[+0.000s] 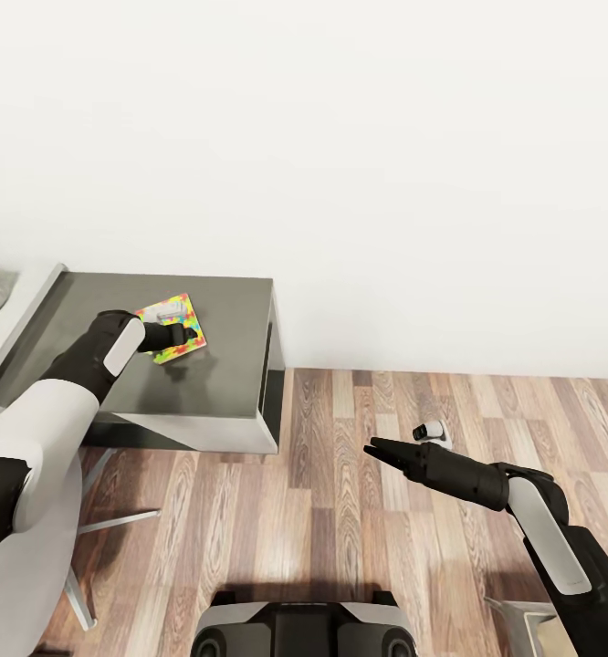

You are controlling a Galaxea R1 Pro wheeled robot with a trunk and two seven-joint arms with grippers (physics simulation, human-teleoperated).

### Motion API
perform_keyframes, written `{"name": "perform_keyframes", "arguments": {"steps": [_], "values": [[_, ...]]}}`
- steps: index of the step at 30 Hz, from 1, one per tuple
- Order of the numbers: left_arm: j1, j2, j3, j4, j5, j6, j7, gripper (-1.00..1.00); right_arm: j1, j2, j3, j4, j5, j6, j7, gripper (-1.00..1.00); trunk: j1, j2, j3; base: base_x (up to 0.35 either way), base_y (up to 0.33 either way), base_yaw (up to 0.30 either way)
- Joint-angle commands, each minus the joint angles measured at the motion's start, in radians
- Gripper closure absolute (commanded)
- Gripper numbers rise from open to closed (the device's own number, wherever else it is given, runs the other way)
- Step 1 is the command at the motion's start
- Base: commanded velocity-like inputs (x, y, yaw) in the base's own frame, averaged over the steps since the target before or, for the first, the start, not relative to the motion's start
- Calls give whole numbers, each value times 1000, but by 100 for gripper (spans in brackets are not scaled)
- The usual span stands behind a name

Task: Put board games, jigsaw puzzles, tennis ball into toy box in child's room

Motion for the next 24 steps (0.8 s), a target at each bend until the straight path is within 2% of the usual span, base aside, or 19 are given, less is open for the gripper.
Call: {"name": "perform_keyframes", "arguments": {"steps": [1, 24], "values": [[-1, 1, -7, -2, 11, 2, 9, -100, -1, -1, 1, 0, 0, 4, 3, -100, 1, -2, -1, 1, 0, 0], [0, 2, -7, -2, 11, 1, 10, -100, -1, -1, 1, 0, 0, 4, 3, -100, 1, -2, -10, -19, -5, 0]]}}
